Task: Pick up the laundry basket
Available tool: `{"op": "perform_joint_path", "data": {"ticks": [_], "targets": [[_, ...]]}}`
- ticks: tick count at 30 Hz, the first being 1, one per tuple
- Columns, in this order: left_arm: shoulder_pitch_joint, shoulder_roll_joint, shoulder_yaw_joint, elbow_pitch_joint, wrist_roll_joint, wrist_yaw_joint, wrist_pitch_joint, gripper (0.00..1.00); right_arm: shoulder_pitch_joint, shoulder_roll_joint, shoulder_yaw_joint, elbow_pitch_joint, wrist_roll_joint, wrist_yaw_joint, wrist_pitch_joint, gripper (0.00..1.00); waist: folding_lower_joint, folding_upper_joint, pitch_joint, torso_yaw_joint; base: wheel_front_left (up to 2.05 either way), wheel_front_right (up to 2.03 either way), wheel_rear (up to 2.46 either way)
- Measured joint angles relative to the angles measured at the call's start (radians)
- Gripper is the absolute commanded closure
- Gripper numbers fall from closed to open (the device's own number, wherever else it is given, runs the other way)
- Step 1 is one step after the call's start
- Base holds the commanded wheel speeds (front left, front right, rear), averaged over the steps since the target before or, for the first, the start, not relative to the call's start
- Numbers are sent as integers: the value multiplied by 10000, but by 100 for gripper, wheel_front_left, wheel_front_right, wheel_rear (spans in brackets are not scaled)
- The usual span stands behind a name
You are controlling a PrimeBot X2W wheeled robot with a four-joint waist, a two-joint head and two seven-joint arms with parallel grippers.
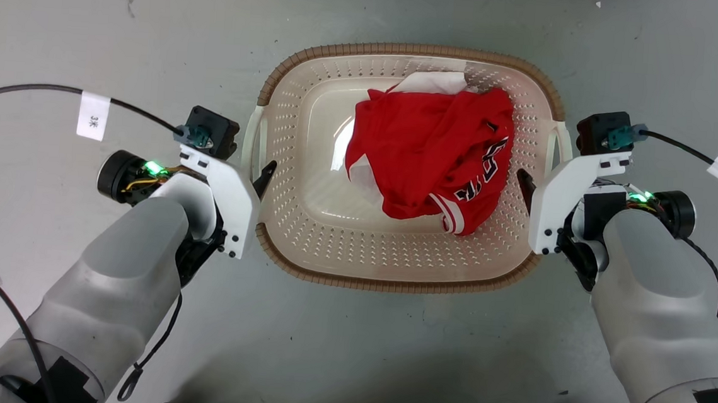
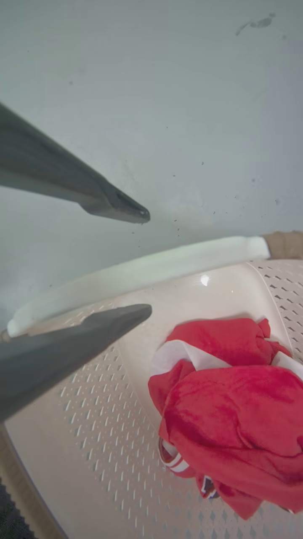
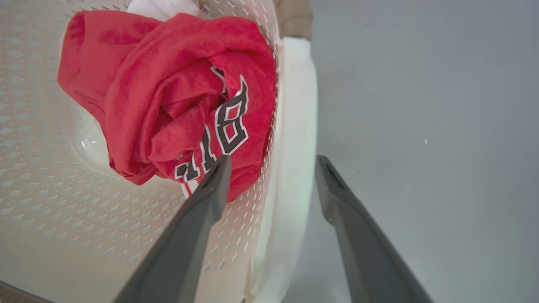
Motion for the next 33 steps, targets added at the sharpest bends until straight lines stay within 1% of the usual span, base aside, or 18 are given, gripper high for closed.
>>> {"op": "perform_joint_path", "data": {"ticks": [4,6,11,23,24,25,33], "targets": [[-158,90,-374,-13,-359,0,136,0,-213,0,90,313,23,-2,44,0,0,0,94,12,0,0,0],[-327,163,-723,12,-652,0,224,0,-378,0,109,598,31,-2,0,0,0,0,170,19,0,0,0],[-518,211,-1197,115,-1034,0,157,0,-484,0,268,943,263,-2,-12,0,0,0,252,30,0,0,0],[-858,171,-2088,376,-1818,-2,-65,0,-861,0,537,1298,527,-2,-125,0,0,0,338,91,0,0,0],[-881,169,-2150,382,-1885,-2,-86,51,-878,0,566,1327,598,-2,-81,69,-1,0,341,99,0,0,0],[-894,169,-2205,380,-1964,-2,-127,100,-889,0,608,1344,644,-2,-42,100,0,0,344,103,0,0,0],[-920,240,-2717,278,-2499,-15,-144,100,-889,40,794,1453,901,-2,-25,100,0,0,264,82,0,0,0]]}}
